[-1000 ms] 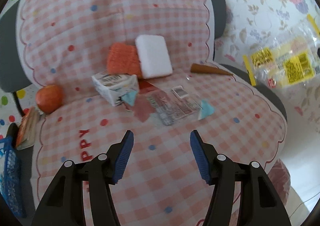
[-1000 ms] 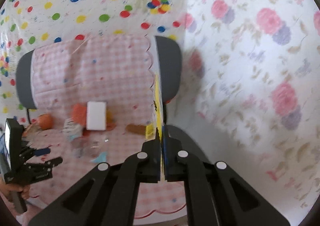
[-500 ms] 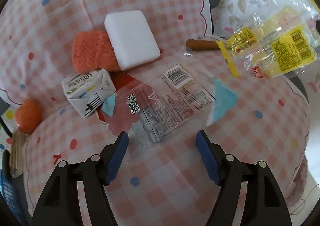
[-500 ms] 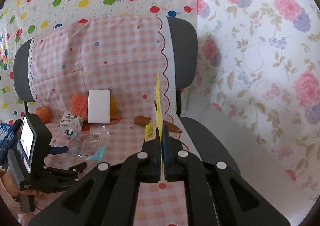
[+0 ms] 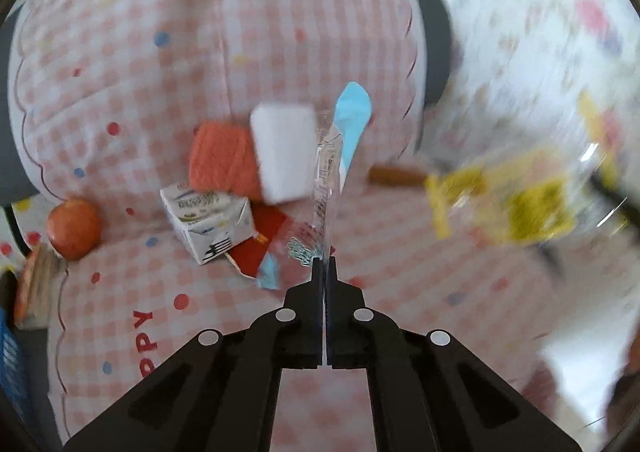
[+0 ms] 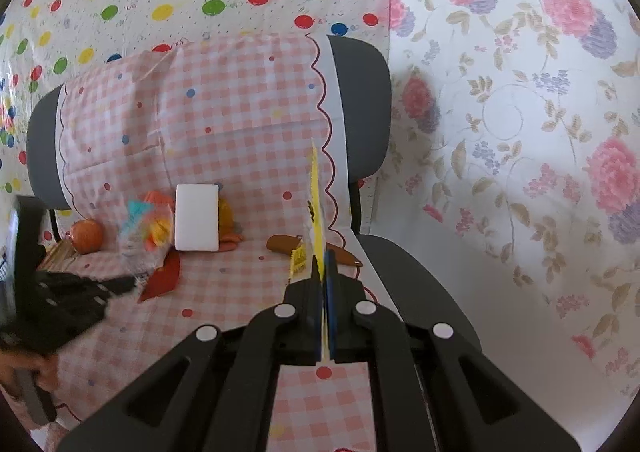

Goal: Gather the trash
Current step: 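Lift the yellow-labelled bag with the right tool while the left tool grasps a clear wrapper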

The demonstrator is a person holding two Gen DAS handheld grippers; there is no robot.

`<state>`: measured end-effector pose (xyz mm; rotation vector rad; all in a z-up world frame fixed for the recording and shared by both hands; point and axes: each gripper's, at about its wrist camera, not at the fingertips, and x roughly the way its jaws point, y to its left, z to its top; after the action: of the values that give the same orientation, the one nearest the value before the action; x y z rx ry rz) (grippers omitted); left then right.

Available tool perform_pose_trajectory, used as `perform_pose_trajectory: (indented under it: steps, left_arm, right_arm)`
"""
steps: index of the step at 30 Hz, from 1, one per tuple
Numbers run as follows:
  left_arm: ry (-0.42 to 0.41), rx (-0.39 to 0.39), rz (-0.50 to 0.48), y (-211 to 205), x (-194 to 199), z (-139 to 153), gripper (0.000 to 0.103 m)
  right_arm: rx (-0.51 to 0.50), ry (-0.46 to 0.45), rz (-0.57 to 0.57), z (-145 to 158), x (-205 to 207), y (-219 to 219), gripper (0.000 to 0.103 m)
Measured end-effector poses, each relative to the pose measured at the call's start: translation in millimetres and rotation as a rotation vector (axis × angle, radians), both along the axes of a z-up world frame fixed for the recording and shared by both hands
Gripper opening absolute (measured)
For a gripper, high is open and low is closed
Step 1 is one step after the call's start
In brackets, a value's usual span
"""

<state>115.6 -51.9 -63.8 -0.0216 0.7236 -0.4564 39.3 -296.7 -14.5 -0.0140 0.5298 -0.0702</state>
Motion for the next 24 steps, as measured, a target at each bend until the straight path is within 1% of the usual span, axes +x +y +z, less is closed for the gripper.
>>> perform_pose_trajectory:
  steps: [2,4,6,8,10,13,17,24]
  left_arm:
    - [-0.002,-0.064,-0.032,2,-8,15,0.001]
    - [-0.02,-0.095,-0.059,2,-29,29,0.001]
    - [-0.036,-0.118,-0.075,0,-48,36,0.001]
    - [-0.064,-0.11,-0.073,-9,-62,39,0.001]
    - [-0.103,-0.08,-0.071,-18,-79,41,0.001]
    - [-0.12,-0.073,-0.109,-34,-99,37,0.001]
    - [-0.103,-0.071,-0.194,-63,-123,27,0.001]
    - [-0.094,-0.08,-0.364,-111,-163,15,0.001]
  right_arm:
    - [0.0,-0.011,-0.001,5,-11,-1,0.002]
    - [0.004,-0.011,-0.004,9,-21,-3,0.002]
    - [0.012,-0.009,-0.012,11,-35,-7,0.002]
    - [0.009,-0.008,-0.02,13,-46,-9,0.002]
    - [0.007,-0.007,-0.034,14,-63,-13,0.002]
    - [-0.008,0.001,-0.061,13,-83,-17,0.002]
    - [-0.04,0.007,-0.116,13,-114,-26,0.002]
    - [-0.035,0.002,-0.236,21,-182,-56,0.002]
